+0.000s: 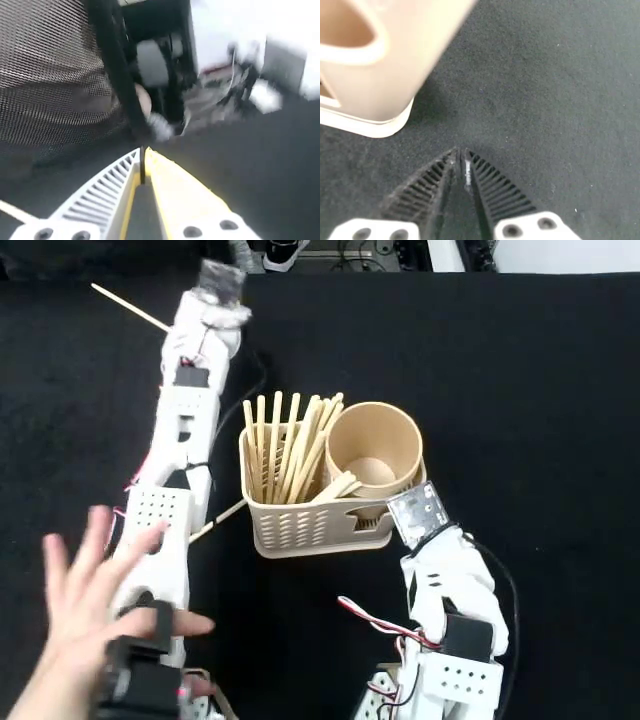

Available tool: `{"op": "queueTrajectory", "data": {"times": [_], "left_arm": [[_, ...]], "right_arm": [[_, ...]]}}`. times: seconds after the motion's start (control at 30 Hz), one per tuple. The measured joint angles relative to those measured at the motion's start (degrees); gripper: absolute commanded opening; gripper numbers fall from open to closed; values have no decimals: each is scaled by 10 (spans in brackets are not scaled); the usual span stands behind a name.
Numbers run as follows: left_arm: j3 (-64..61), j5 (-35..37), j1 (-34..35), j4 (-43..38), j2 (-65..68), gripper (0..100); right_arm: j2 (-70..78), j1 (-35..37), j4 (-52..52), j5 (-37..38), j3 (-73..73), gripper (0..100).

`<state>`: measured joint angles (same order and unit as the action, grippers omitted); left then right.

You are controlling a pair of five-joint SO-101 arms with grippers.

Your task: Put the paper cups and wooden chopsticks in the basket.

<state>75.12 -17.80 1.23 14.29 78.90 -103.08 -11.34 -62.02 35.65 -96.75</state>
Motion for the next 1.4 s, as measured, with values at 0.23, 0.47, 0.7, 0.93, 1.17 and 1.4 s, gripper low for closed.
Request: {"op": "queueTrajectory", "data": {"times": [0.23,0.47,0.7,0.93,1.17,1.4], "left_arm": [[-39,-46,35,4,10,30],[-39,-26,62,88,10,30],[-37,-25,63,138,10,29],[41,-25,64,303,10,29],[119,-25,64,326,10,30],[40,12,55,71,25,29]], "right_arm": [[0,0,0,0,0,12],[0,0,0,0,0,12],[0,0,0,0,0,12],[0,0,0,0,0,12],[0,0,0,0,0,12],[0,0,0,0,0,12]]}}
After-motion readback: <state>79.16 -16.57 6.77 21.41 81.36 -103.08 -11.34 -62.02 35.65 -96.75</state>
